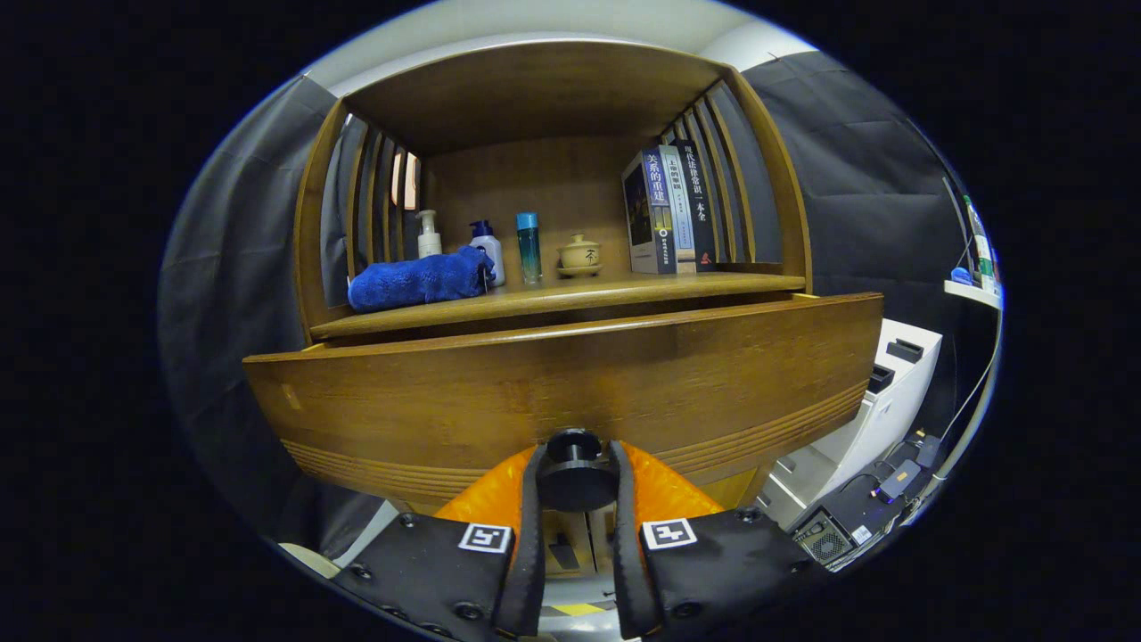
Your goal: Pull open the drawer, take out the items inside it, and place them on the countertop above the cabinet.
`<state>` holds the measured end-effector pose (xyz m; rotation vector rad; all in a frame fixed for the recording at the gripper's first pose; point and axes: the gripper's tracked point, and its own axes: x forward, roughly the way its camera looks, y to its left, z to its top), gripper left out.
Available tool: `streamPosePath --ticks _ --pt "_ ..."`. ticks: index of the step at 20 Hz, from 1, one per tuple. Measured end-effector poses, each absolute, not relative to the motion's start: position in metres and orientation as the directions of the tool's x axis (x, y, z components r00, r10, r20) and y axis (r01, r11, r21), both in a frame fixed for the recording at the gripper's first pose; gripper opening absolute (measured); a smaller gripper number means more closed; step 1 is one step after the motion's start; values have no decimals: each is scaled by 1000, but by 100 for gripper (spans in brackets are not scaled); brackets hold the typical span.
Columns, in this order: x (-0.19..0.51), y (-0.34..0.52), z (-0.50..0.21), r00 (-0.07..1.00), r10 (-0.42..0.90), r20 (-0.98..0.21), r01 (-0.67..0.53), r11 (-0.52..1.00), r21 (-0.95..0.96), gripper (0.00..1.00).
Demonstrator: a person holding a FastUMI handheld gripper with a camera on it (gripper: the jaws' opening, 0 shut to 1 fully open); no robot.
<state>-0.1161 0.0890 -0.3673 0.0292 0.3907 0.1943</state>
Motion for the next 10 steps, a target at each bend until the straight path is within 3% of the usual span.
streamPosePath --ticks 10 --pt "-157 78 -363 910 183 -372 -171 983 66 40"
